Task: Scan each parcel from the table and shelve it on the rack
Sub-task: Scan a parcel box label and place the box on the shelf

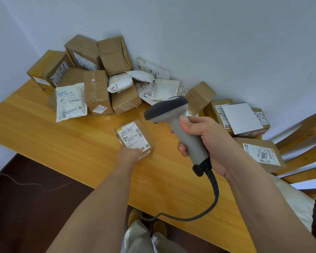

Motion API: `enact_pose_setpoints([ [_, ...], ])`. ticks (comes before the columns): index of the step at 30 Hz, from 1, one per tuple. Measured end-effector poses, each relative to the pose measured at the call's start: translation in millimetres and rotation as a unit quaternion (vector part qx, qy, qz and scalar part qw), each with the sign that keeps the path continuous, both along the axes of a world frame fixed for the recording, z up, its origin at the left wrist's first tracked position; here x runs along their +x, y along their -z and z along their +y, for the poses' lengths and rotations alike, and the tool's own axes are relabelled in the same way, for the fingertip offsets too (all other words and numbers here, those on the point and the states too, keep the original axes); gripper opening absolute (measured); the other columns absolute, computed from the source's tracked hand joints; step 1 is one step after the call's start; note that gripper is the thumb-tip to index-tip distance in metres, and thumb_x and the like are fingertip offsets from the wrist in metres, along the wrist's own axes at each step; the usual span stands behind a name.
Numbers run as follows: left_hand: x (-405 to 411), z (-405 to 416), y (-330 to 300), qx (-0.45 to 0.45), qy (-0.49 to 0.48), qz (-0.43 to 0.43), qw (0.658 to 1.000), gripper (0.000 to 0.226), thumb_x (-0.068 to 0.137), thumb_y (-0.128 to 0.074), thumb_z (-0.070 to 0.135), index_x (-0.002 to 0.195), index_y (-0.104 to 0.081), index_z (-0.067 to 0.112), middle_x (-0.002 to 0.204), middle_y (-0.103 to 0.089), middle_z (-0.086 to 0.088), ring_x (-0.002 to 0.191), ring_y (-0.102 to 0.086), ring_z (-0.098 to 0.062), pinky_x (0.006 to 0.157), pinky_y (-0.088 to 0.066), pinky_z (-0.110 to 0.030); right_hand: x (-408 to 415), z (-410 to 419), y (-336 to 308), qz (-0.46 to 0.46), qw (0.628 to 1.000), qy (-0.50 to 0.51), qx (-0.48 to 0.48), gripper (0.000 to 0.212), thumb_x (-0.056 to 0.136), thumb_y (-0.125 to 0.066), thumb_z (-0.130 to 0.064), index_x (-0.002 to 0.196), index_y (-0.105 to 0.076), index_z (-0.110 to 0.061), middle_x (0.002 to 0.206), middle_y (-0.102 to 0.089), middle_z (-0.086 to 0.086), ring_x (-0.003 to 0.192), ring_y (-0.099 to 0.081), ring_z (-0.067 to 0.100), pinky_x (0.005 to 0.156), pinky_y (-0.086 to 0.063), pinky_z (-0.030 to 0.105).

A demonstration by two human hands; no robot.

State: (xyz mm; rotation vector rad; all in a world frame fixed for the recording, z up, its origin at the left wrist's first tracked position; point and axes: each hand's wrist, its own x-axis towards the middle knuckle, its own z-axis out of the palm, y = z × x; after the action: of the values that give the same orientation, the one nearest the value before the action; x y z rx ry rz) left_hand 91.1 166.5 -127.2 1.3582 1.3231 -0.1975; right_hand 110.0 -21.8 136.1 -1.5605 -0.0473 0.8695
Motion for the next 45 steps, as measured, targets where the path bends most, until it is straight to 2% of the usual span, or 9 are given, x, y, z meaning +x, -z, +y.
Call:
enact_pose_setpoints([
  [5,-6,-8,-15,-0.141,-0.104,-0.061,0.983,0.077,0.093,-0.063,0.012,0.15,-0.015,0.027,0.139,-0.046,-0.002,0.128,-0.044,-0.039,0.087,-0.044,-0.064,6,0,23,-0.026,0.999,-0.005,-0.031,0.033,0.095,-0.06,-0.029,0.115,-0.062,-0.002,0.083,-0.062,0.021,0.053,-0.054,0.012,0.053,-0.047,0.024],
  [8,-16,-9,-12,-0.158,-0.142,-0.154,0.965,0.06,0.096,-0.054,0.002,0.146,-0.029,0.025,0.132,-0.056,-0.003,0.109,-0.059,-0.03,0.077,-0.054,-0.047,10,3,59,-0.006,0.998,0.022,-0.059,0.029,0.089,-0.071,-0.026,0.113,-0.062,-0.011,0.107,-0.064,0.025,0.056,-0.054,0.012,0.056,-0.047,0.028],
  [13,-31,-5,-15,-0.195,-0.154,-0.198,0.948,0.043,0.096,-0.045,-0.011,0.133,-0.042,0.009,0.127,-0.056,-0.011,0.106,-0.057,-0.031,0.088,-0.054,-0.046,10,16,108,0.039,0.996,0.055,-0.066,0.032,0.09,-0.069,-0.013,0.119,-0.055,-0.016,0.098,-0.06,0.006,0.053,-0.052,0.011,0.057,-0.049,0.028],
  [19,-60,-7,-37,-0.263,-0.101,-0.224,0.933,0.043,0.094,-0.05,-0.009,0.135,-0.042,0.002,0.129,-0.06,-0.017,0.104,-0.063,-0.031,0.067,-0.062,-0.038,7,46,145,0.056,0.997,0.035,-0.048,0.045,0.09,-0.068,-0.008,0.129,-0.046,-0.016,0.087,-0.063,0.007,0.053,-0.055,0.01,0.053,-0.049,0.026],
  [26,-152,15,-79,-0.221,-0.115,-0.235,0.94,0.059,0.087,-0.071,0.014,0.134,-0.037,0.029,0.124,-0.059,-0.01,0.112,-0.056,-0.032,0.088,-0.053,-0.044,-47,82,133,0.002,0.999,-0.033,-0.004,0.051,0.082,-0.068,0.01,0.12,-0.045,-0.013,0.091,-0.065,0.001,0.06,-0.053,0.017,0.055,-0.047,0.029],
  [32,-243,30,-116,-0.166,-0.183,-0.352,0.903,0.062,0.073,-0.079,0.023,0.123,-0.042,0.025,0.117,-0.07,-0.005,0.114,-0.06,-0.031,0.111,-0.032,-0.047,-129,108,91,-0.061,0.993,-0.092,0.049,0.051,0.08,-0.07,0.012,0.112,-0.048,-0.021,0.1,-0.07,-0.009,0.06,-0.059,0.013,0.055,-0.052,0.026],
  [36,-330,36,-144,-0.127,-0.255,-0.398,0.872,0.057,0.071,-0.077,0.021,0.119,-0.046,0.022,0.109,-0.072,-0.004,0.101,-0.064,-0.024,0.093,-0.047,-0.036,-206,130,63,-0.07,0.984,-0.142,0.078,0.049,0.083,-0.069,0.008,0.117,-0.05,-0.02,0.11,-0.069,-0.006,0.055,-0.056,0.008,0.055,-0.051,0.024],
  [41,-500,44,-170,-0.077,-0.337,-0.443,0.827,0.055,0.077,-0.074,0.019,0.125,-0.047,0.019,0.118,-0.07,-0.007,0.113,-0.064,-0.026,0.102,-0.047,-0.043,-356,160,47,-0.063,0.968,-0.215,0.112,0.041,0.089,-0.063,0.003,0.121,-0.054,-0.022,0.112,-0.071,-0.008,0.052,-0.053,0.009,0.054,-0.049,0.024],
  [45,-671,35,-191,-0.006,-0.413,-0.43,0.803,0.053,0.077,-0.073,0.018,0.125,-0.05,0.015,0.106,-0.073,-0.004,0.093,-0.069,-0.017,0.086,-0.054,-0.035,-518,181,42,-0.044,0.949,-0.291,0.114,0.036,0.089,-0.064,0.001,0.12,-0.062,-0.018,0.102,-0.073,0.002,0.051,-0.054,0.008,0.051,-0.047,0.023],
])
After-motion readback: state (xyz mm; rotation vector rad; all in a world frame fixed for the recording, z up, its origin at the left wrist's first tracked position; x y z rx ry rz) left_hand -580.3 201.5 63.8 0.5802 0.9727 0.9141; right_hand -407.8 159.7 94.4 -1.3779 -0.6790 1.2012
